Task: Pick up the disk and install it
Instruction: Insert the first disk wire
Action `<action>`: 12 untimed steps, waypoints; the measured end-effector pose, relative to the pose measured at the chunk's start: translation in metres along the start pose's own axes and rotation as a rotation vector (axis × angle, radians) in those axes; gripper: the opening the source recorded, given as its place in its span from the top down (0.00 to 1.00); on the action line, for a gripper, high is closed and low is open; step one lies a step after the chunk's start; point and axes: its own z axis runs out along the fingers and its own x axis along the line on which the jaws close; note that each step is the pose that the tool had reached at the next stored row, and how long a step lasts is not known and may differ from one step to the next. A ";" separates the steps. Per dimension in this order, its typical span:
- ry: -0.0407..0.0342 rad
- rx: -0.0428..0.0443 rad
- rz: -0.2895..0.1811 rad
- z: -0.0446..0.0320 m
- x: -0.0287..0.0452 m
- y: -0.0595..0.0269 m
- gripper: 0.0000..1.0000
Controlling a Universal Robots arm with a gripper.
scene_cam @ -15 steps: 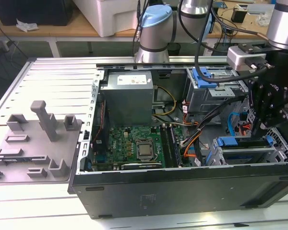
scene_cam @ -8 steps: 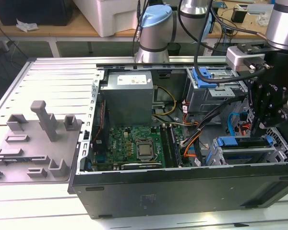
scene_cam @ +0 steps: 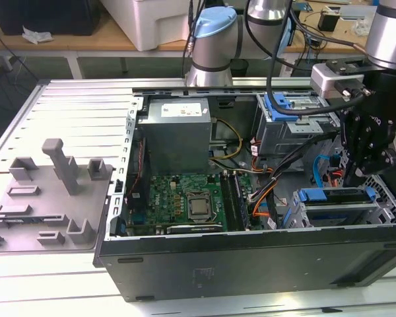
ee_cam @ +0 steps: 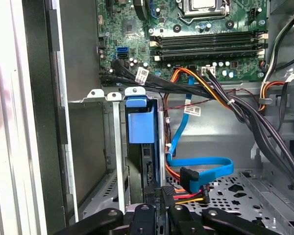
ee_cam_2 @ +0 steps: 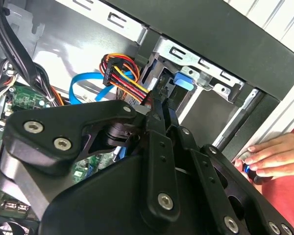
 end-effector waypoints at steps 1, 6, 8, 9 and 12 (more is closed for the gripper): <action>-0.0013 0.0000 0.000 0.0000 0.0000 0.0000 0.83; -0.0066 -0.0002 0.001 0.0001 0.0010 0.0000 0.83; -0.0094 -0.0003 0.001 0.0002 0.0019 0.0000 0.83; -0.0109 -0.0004 0.001 0.0003 0.0022 0.0000 0.83; -0.0161 -0.0006 0.002 0.0004 0.0035 -0.0001 0.83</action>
